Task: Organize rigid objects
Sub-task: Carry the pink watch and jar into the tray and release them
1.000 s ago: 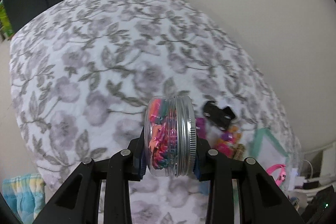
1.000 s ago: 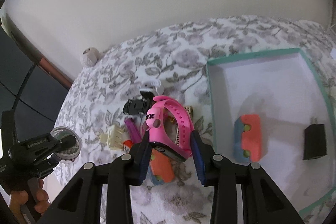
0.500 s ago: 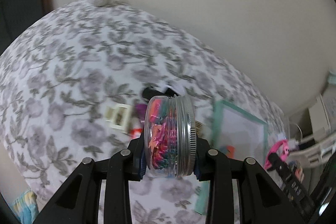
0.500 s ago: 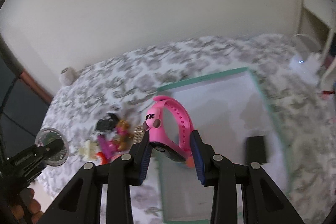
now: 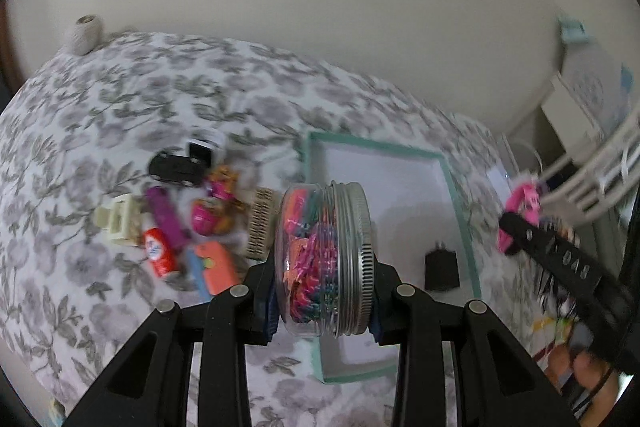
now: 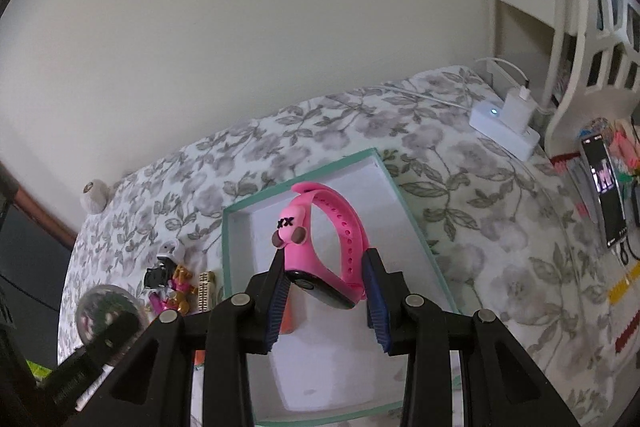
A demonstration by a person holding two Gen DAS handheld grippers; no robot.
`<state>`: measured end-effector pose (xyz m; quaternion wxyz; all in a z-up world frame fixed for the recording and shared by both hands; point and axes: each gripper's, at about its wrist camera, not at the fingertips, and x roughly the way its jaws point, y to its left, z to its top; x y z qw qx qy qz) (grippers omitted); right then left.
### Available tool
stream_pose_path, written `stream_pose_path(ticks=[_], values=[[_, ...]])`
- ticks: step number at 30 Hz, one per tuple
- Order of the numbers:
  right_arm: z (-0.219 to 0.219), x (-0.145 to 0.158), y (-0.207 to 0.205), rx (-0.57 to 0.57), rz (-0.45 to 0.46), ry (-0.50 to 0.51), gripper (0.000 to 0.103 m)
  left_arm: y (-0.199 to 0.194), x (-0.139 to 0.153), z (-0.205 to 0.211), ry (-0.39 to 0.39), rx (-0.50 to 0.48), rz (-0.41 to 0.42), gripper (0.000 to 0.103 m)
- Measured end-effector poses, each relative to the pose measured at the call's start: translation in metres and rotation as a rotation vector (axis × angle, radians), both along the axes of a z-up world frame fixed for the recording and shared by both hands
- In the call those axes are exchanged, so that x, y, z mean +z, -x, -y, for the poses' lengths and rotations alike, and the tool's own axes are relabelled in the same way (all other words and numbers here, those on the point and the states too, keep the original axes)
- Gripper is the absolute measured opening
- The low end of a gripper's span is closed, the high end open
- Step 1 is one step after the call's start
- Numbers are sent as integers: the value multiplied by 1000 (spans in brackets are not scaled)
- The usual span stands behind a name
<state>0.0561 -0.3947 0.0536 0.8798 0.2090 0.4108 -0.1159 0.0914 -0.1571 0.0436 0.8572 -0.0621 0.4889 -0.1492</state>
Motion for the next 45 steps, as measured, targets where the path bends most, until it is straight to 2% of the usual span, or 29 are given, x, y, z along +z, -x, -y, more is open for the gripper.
stream_pose_path(ticks=[7,10,22,35,45], values=[[-5,-18,-10,34,-27,-14,39,1,-29,42,-65,-107,-37,36],[-6,-33,-16,47,-59,-25,39,0,-39,52,-62,-135,-62,36],[-10,-76,-38,82,-144,-59,39,-10,-95,71,-182,-149,-196,36],[-22,-107,-46,110,-229,-56,39,-12,-110,79,-212,-175,-210,36],[-21,-114,-46,104,-262,-62,43,-17,-111,75,-157,-170,-236,40]])
